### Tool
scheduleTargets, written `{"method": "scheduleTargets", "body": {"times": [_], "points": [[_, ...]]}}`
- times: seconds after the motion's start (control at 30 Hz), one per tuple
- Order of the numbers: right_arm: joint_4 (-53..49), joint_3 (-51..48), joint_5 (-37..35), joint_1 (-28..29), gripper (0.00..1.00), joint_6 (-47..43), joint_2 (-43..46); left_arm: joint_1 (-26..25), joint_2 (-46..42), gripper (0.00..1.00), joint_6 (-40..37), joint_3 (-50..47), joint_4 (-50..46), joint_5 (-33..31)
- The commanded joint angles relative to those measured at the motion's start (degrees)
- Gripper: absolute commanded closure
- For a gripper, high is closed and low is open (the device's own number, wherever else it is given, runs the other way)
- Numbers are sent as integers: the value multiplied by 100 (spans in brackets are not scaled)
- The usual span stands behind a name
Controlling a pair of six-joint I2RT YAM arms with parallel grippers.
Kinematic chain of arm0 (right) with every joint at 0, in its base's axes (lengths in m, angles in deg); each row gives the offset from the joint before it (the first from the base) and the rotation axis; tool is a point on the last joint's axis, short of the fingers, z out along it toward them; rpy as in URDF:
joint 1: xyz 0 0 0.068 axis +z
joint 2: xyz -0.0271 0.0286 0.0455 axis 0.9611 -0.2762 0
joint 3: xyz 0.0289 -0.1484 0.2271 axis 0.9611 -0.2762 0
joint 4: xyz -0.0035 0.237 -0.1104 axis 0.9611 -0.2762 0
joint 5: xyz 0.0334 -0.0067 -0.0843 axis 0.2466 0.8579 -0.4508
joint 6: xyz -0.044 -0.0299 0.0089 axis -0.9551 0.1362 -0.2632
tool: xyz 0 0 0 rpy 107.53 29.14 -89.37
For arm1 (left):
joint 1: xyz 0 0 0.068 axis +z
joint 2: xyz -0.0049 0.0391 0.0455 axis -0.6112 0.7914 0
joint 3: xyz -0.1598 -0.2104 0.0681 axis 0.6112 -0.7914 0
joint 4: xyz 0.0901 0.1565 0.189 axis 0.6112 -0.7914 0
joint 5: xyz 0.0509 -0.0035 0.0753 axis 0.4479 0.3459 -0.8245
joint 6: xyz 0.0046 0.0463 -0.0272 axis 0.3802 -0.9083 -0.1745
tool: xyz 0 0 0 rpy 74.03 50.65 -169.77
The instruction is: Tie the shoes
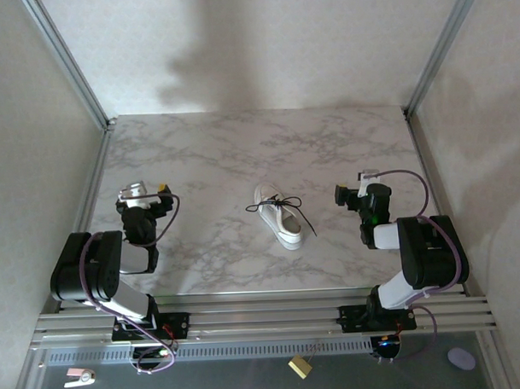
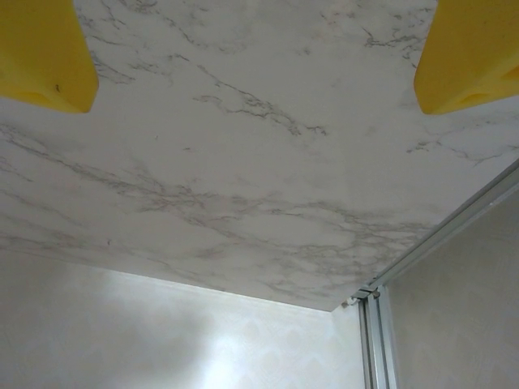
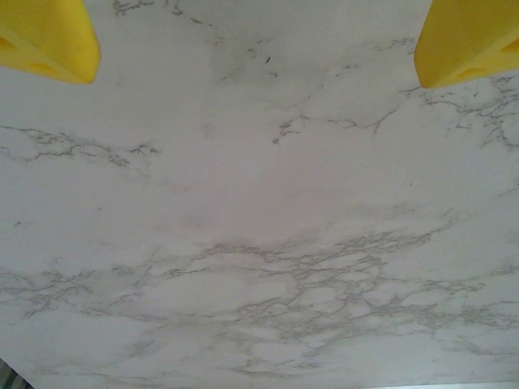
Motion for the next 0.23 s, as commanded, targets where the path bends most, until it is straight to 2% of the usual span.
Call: {"method": "scheduleTargets", "body": {"times": [0.0, 0.2], "points": [[145, 90, -60, 25, 1, -1, -21, -39, -2, 1, 114, 56, 240, 99], [143, 85, -60, 22, 1, -9, -17, -34, 1, 1, 107, 40, 264, 94]]}}
